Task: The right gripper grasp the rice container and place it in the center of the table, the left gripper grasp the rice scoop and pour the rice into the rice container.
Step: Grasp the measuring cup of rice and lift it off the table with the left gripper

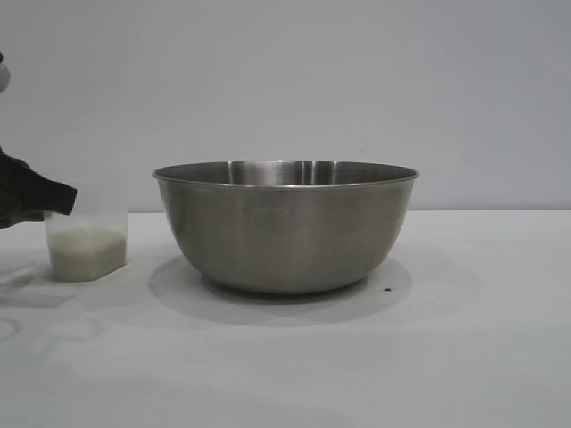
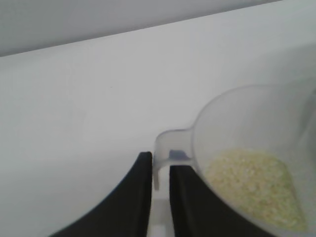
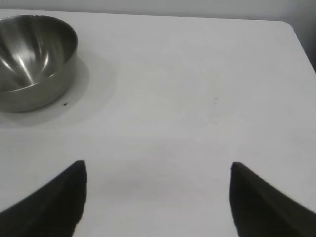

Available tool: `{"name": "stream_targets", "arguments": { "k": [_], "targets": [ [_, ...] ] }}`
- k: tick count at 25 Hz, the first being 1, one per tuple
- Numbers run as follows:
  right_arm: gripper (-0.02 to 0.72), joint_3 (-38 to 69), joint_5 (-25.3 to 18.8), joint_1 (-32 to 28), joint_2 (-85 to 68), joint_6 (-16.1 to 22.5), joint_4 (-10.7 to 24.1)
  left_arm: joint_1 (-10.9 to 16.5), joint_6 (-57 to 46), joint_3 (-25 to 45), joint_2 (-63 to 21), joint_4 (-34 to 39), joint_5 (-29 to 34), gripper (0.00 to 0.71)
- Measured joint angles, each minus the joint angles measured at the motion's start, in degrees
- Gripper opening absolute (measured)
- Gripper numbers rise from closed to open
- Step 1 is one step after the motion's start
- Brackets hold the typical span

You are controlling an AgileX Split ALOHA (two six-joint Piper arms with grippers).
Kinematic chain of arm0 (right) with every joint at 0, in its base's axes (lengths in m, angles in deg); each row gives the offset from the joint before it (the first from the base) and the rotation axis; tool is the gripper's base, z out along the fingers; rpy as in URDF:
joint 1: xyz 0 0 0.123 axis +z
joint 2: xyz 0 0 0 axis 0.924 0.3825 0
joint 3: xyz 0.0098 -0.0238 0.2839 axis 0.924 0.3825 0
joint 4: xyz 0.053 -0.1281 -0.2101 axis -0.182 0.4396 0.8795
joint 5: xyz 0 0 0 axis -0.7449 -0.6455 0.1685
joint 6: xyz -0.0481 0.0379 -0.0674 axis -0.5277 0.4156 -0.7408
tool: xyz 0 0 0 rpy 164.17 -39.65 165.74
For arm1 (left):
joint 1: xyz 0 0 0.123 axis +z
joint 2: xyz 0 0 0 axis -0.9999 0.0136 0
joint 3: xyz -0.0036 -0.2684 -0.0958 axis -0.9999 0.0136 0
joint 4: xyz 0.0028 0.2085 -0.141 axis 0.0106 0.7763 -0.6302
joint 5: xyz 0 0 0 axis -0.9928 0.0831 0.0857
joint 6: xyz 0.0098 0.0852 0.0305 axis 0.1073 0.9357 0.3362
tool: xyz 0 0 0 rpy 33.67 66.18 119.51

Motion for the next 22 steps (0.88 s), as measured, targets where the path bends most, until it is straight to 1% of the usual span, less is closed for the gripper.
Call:
{"name": "stream_targets", "arguments": {
  "k": [1,2,6,10,11,13,16,22],
  "targets": [
    [0.535,0.0,0.0,0.0,0.0,0.0,0.0,0.0,0.0,-0.4,0.13,0.22,0.0,0.1],
    [0.535,0.0,0.0,0.0,0.0,0.0,0.0,0.0,0.0,-0.84,0.39,0.5,0.0,0.144],
    [0.535,0.0,0.0,0.0,0.0,0.0,0.0,0.0,0.27,-3.22,2.68,2.5,0.0,0.145],
    [0.535,0.0,0.0,0.0,0.0,0.0,0.0,0.0,2.42,-5.89,4.47,6.87,0.0,0.145],
    [0.535,0.0,0.0,0.0,0.0,0.0,0.0,0.0,2.98,-6.41,4.71,7.73,0.0,0.071],
    [0.535,0.0,0.0,0.0,0.0,0.0,0.0,0.0,3.67,-7.42,4.98,8.72,0.0,0.0],
    [0.535,0.0,0.0,0.0,0.0,0.0,0.0,0.0,3.82,-8.57,5.25,8.97,0.0,0.0],
    [0.535,0.0,0.0,0.0,0.0,0.0,0.0,0.0,4.71,-8.7,5.34,8.17,0.0,0.0]
  ]
}}
